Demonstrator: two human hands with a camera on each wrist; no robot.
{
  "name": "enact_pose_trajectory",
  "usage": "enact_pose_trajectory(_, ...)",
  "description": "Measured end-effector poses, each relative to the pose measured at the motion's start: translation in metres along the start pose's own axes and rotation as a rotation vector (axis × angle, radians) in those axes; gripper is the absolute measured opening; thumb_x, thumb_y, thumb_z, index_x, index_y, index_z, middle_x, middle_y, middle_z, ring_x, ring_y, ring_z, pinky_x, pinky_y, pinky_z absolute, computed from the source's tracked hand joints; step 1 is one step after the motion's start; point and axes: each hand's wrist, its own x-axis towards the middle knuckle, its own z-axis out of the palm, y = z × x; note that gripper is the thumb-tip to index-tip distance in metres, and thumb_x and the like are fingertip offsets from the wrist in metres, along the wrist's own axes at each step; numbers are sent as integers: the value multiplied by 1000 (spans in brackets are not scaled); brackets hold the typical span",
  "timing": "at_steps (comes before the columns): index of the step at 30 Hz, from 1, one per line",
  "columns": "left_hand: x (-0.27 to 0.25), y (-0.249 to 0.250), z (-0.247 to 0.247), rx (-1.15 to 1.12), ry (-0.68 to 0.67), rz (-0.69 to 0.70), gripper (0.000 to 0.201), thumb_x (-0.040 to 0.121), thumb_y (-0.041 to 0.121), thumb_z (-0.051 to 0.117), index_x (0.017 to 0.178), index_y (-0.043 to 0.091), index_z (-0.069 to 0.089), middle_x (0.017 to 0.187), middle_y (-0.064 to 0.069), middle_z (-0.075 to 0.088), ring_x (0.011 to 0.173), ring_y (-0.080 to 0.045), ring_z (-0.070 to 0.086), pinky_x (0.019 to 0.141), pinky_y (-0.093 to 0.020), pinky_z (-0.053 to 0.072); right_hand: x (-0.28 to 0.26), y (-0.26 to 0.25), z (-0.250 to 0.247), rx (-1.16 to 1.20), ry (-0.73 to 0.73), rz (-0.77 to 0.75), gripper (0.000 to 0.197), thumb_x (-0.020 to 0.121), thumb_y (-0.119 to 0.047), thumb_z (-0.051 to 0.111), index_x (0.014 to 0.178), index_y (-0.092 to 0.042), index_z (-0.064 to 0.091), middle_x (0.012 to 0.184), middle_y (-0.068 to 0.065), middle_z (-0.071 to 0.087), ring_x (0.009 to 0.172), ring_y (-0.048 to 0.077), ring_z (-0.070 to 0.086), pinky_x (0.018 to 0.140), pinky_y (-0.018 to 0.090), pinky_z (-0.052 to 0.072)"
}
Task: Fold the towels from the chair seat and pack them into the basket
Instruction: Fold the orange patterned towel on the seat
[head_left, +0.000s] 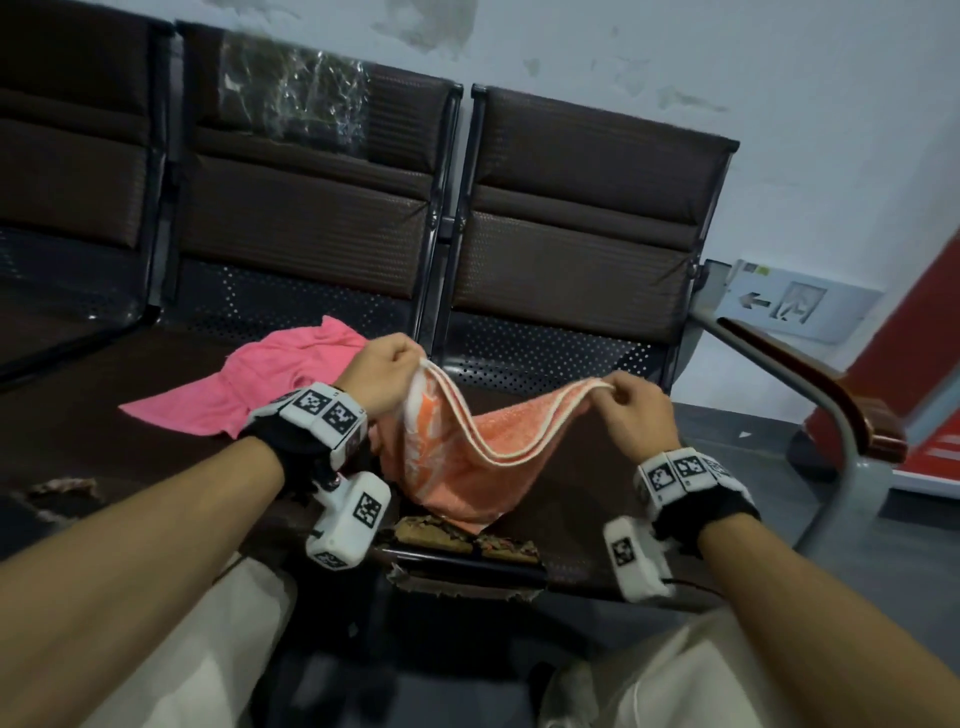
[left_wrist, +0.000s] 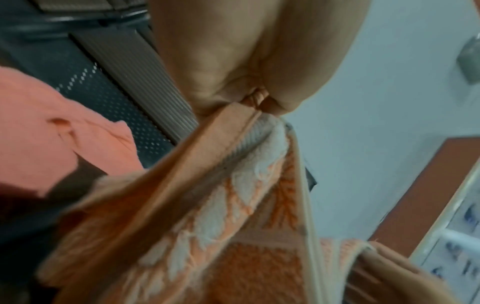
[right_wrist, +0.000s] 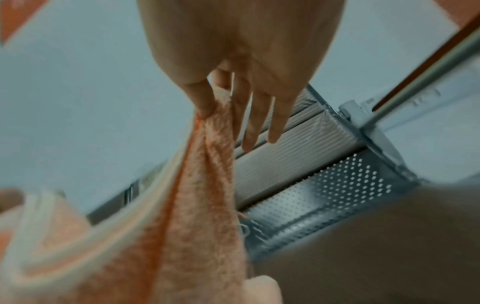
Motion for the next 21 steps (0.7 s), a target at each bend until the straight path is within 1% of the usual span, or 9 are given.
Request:
enact_pose_trajectory(2, -4, 17, 4, -123, 15, -13, 28, 89, 3, 43, 73, 20, 59, 73, 4, 58, 81, -16, 54, 75, -26, 43, 7, -13, -4, 183, 130, 103, 18, 84, -18, 57, 69, -12, 62, 69, 0, 64, 71, 17, 56, 66, 27, 37)
enact_pose_trajectory(4, 0, 36, -1, -191, 43, -13, 26, 88, 2, 43, 75, 17, 61, 74, 3, 59, 83, -17, 55, 79, -29, 44, 17, -24, -15, 311, 237, 185, 15, 86, -15, 56, 71, -16, 59, 73, 0, 65, 74, 18, 56, 66, 24, 36)
enact_pose_trajectory(7, 10, 70, -19, -278, 115, 10, 27, 88, 2, 42, 77, 14, 63, 73, 1, 60, 83, -18, 57, 76, -29, 44, 34, -39, -39, 390, 334, 203, 10, 88, -14, 55, 87, -14, 65, 86, 9, 68, 82, 21, 60, 77, 29, 47)
enact_pose_trajectory(9, 20, 92, -36, -318, 188, 55, 27, 87, 1, 43, 76, 15, 63, 72, 1, 61, 83, -19, 57, 76, -30, 45, 46, -50, -60, 396, 394, 174, 11, 88, -15, 54, 87, -16, 64, 86, 6, 67, 82, 18, 59, 75, 24, 44)
enact_pose_trajectory(12, 38, 110, -67, -217, 339, 129, 21, 85, 5, 47, 81, 14, 67, 80, -5, 66, 84, -18, 58, 78, -32, 46, 64, -62, -92, 378, 495, 135, 11, 90, -14, 53, 89, -14, 64, 84, 4, 61, 79, 16, 54, 65, 13, 33)
enact_pose_trajectory(14, 46, 107, -83, -116, 421, 107, 16, 83, 12, 53, 81, 18, 68, 86, -6, 68, 83, -17, 58, 74, -32, 45, 70, -63, -105, 350, 540, 128, 10, 91, -13, 55, 90, -16, 65, 83, 2, 59, 78, 15, 53, 62, 9, 29)
enact_pose_trajectory(17, 46, 89, -82, 88, 427, 71, 16, 84, 12, 54, 82, 21, 67, 86, -4, 67, 86, -21, 61, 69, -24, 37, 68, -58, -101, 299, 527, 98, 13, 89, -8, 59, 84, -20, 62, 78, -1, 58, 75, 13, 52, 61, 3, 29)
enact_pose_trajectory(20, 47, 74, -68, 129, 415, 96, 22, 85, 6, 49, 94, 12, 69, 99, -13, 70, 96, -29, 62, 75, -26, 40, 72, -47, -85, 300, 524, 151, 10, 87, -8, 58, 91, -13, 66, 81, 1, 61, 75, 13, 53, 60, 6, 30)
enact_pose_trajectory(21, 51, 71, -66, 108, 418, 97, 24, 86, 5, 48, 97, 11, 68, 102, -13, 69, 99, -29, 61, 79, -27, 41, 76, -43, -81, 293, 511, 190, 12, 87, -11, 58, 94, -14, 68, 83, 2, 64, 77, 13, 55, 64, 10, 32)
